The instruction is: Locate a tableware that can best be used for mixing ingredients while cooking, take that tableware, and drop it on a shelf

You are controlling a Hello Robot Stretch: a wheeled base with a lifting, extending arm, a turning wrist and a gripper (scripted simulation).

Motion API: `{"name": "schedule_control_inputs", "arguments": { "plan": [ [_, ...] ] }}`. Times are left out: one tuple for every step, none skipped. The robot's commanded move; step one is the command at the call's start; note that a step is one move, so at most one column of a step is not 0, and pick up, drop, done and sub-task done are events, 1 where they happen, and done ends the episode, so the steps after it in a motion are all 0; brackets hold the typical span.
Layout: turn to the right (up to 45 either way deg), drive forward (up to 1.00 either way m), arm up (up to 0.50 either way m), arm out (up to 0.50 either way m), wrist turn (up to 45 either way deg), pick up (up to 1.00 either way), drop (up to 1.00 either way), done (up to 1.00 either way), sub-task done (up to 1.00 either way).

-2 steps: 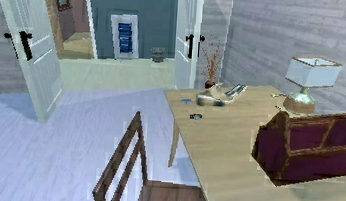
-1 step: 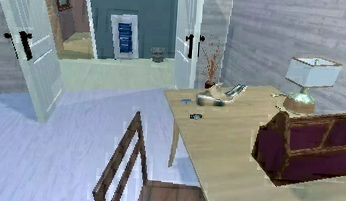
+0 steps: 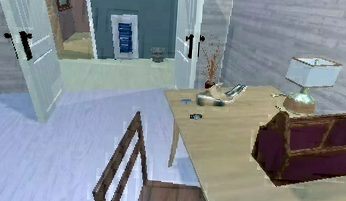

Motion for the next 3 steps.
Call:
{"name": "schedule_control_inputs", "arguments": {
  "plan": [
    [0.0,0.00,-0.24,0.00,0.0,0.00,0.00,0.00,0.00],
    [0.0,0.00,0.00,0.00,0.0,1.00,0.00,0.00,0.00],
    [0.0,0.00,0.10,0.00,0.0,0.00,0.00,0.00,0.00]
  ]
}}
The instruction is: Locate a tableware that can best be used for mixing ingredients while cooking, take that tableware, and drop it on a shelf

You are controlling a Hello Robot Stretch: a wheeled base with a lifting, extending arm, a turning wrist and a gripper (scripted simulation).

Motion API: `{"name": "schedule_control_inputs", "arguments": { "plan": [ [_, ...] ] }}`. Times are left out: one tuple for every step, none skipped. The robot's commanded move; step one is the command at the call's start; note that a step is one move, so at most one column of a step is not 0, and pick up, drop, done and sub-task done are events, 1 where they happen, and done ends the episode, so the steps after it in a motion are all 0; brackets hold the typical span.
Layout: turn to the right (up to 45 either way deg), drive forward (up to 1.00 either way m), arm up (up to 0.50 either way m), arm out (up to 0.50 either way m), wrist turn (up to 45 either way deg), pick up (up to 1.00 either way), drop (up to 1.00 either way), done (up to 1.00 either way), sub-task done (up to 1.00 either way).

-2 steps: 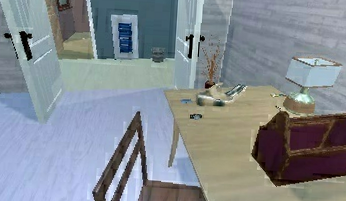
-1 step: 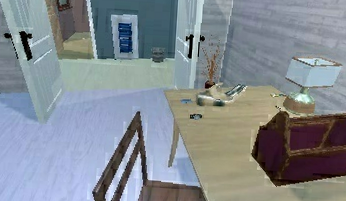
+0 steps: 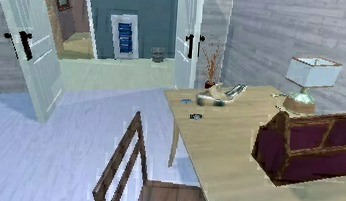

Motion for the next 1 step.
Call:
{"name": "schedule_control_inputs", "arguments": {
  "plan": [
    [0.0,0.00,0.14,0.00,0.0,0.00,0.00,0.00,0.00]
  ]
}}
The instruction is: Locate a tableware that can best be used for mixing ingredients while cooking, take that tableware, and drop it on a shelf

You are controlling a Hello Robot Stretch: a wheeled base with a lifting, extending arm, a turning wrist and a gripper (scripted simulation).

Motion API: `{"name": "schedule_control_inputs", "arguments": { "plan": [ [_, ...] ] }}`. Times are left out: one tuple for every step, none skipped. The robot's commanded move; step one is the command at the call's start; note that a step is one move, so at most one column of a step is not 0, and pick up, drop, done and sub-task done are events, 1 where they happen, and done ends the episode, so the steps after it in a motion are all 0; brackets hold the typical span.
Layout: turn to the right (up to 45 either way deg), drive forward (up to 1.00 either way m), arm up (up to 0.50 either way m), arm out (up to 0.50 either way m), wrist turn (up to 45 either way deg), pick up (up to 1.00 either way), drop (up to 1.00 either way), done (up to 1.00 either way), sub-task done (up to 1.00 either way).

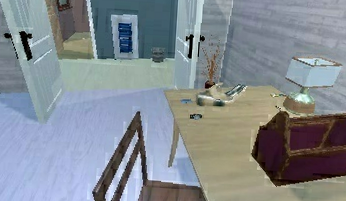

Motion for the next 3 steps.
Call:
{"name": "schedule_control_inputs", "arguments": {
  "plan": [
    [0.0,0.00,0.00,0.00,-45.0,0.00,0.00,0.00,0.00],
    [0.0,0.00,0.00,0.00,-30.0,0.00,0.00,0.00,0.00],
    [0.0,0.00,0.00,-0.38,0.0,0.00,0.00,0.00,0.00]
  ]
}}
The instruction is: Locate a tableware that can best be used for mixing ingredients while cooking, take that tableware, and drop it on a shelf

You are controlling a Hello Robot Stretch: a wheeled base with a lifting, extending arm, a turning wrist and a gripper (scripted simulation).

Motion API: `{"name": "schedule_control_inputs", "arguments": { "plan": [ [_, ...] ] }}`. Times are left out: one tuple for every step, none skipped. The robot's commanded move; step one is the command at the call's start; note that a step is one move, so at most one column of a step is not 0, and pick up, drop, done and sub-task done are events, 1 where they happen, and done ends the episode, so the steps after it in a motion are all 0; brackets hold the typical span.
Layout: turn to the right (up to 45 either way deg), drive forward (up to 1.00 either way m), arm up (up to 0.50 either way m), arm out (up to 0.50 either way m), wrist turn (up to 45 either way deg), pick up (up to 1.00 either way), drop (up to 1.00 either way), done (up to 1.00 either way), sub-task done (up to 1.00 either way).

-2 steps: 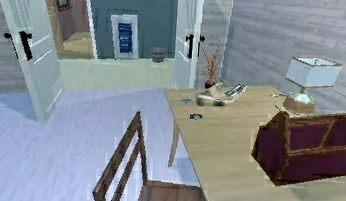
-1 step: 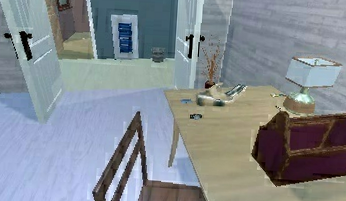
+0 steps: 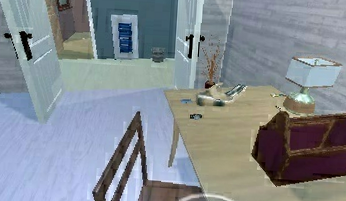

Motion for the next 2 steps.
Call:
{"name": "schedule_control_inputs", "arguments": {
  "plan": [
    [-45.0,0.00,0.00,0.00,0.0,0.00,0.00,0.00,0.00],
    [-15.0,0.00,0.00,0.00,0.0,0.00,0.00,0.00,0.00]
  ]
}}
